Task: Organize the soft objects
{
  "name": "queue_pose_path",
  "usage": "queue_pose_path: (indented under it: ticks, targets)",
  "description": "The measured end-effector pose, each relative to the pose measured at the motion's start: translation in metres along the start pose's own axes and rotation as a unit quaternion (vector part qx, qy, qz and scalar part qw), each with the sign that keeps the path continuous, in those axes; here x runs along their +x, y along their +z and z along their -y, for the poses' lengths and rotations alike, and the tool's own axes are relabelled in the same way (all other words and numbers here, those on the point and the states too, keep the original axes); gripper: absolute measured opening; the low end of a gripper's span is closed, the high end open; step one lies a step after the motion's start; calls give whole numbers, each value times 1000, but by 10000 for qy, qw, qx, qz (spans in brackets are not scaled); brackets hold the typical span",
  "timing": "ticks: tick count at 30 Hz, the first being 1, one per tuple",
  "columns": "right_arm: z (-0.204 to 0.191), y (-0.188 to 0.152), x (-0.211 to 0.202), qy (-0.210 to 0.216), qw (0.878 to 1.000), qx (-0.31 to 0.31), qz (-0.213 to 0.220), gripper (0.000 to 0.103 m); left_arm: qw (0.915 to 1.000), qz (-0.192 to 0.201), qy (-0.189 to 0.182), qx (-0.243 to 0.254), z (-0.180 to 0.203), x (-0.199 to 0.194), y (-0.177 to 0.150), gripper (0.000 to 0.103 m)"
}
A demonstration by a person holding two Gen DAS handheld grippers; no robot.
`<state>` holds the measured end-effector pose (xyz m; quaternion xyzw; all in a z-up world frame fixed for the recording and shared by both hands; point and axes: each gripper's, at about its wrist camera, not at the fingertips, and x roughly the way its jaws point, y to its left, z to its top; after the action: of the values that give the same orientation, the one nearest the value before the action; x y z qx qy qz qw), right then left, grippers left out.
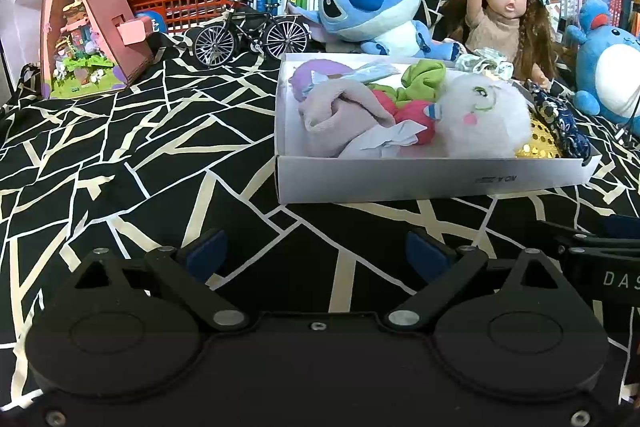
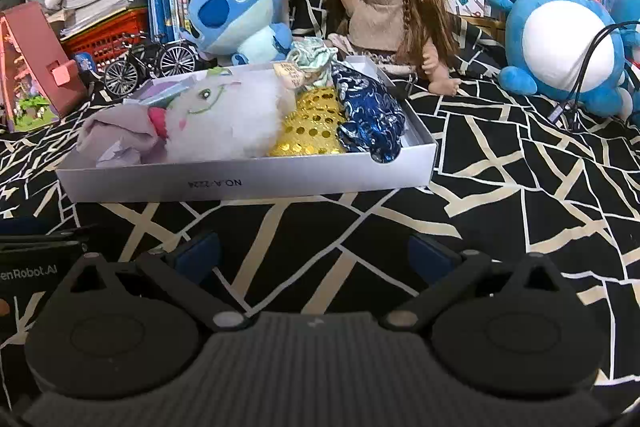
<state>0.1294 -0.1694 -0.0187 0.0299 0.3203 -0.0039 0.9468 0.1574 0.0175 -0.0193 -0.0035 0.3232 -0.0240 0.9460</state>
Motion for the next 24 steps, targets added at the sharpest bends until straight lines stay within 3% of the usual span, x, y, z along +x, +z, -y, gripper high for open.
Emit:
queue_pose_path:
  ticks: [24]
  targets:
    - [-6,0,6,-146,9996,-150,-176,103,9999,-96,76,-17,-1,7,-1,103]
